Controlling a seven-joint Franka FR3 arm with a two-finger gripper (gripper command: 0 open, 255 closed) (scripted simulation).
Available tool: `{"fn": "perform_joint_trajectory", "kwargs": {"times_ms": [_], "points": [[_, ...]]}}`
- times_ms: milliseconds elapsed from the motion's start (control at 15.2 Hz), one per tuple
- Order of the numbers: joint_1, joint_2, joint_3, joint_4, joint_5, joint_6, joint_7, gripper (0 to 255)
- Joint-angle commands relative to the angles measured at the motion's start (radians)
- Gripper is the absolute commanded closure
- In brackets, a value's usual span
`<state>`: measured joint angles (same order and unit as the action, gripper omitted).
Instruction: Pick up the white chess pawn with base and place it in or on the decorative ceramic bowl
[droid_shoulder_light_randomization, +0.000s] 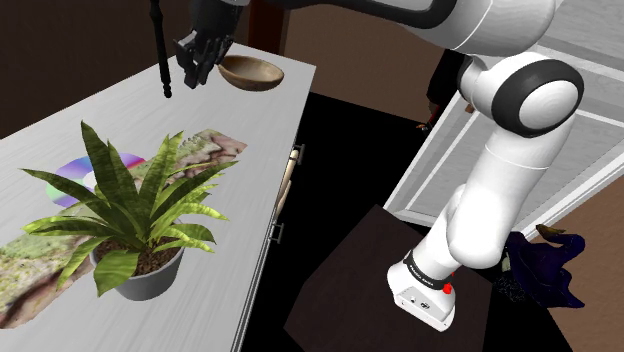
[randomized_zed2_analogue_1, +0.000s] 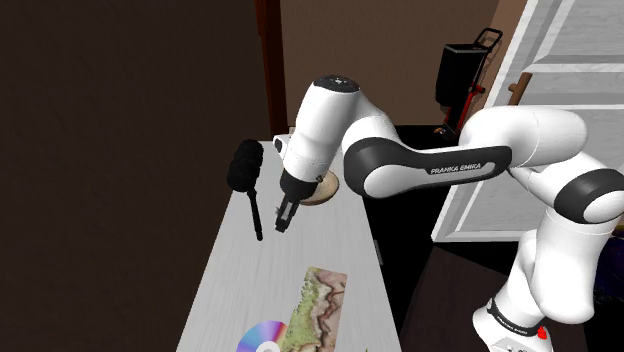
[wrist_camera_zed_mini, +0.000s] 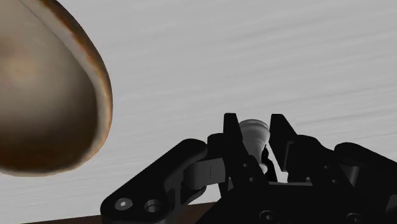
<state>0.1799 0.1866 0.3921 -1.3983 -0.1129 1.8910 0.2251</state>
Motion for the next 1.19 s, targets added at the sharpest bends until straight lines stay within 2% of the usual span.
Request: {"fn": "perform_joint_trajectory", "kwargs": {"times_ms": [0,858,1122], "points": [[0.005,0.011,0.001,0.043,-0.005,-0.034,0.002,255],[0.057,0.124,0.007,0.382,-0.057,-0.266,0.009,255],[-0.050,0.005,-0.016,0.207,0.027,-0.199,-0.088,255]]}}
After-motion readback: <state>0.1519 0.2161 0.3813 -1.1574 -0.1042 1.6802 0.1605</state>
